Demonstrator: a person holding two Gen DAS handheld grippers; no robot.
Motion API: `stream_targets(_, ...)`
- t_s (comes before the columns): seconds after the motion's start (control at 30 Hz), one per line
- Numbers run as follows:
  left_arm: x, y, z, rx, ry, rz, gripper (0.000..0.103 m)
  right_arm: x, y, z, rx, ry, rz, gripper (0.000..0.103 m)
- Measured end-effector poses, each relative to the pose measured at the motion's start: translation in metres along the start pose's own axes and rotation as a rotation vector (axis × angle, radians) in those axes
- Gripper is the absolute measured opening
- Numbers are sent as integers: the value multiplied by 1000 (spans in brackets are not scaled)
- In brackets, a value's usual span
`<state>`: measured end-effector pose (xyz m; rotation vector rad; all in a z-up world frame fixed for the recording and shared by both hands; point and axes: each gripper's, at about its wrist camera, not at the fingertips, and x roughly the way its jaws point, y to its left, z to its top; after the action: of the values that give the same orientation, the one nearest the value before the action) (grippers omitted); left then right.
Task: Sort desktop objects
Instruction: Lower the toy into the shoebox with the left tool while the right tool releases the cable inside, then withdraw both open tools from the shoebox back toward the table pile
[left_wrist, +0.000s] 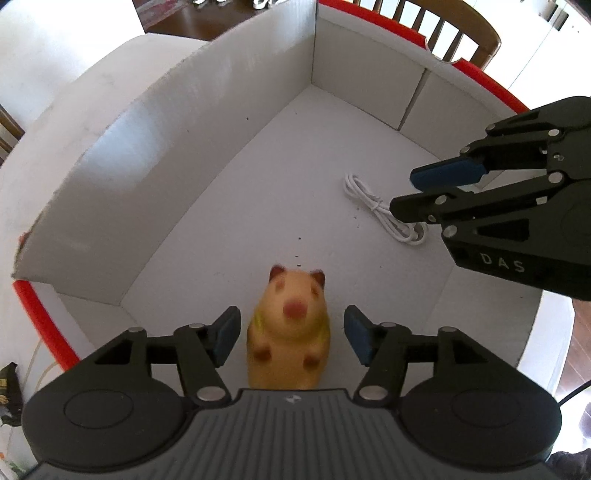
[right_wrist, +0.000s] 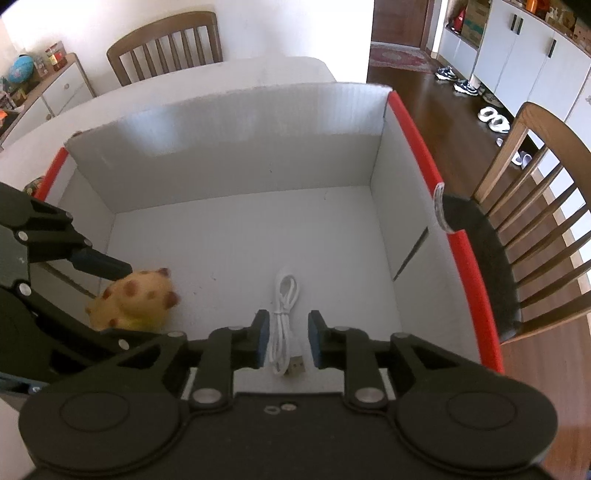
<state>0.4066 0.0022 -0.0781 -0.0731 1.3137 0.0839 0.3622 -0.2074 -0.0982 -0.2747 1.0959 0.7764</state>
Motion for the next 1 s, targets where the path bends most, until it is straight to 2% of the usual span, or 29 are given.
stream_targets(0.2,-21,3,-7,-13,-52,-22,61,-15,1,-4,-9,-18,24,37)
stream_targets(0.43,-37,-2,-18,-29,-120,-31,61,-34,3,-3,-24,-45,57,43)
stream_targets(0.77,-83,-10,-46,-37,-246,-32,61,-68,15,-6,-41,-95,100,50)
stream_targets(0.9,-94,-14,-56,-42,-273,-35,61,-78,18,-9,-36,-110,121,64)
stream_targets(1.0,-102,-17,-62,-42,-291,-27,61,-82,20,-11,-37,-118,131,67)
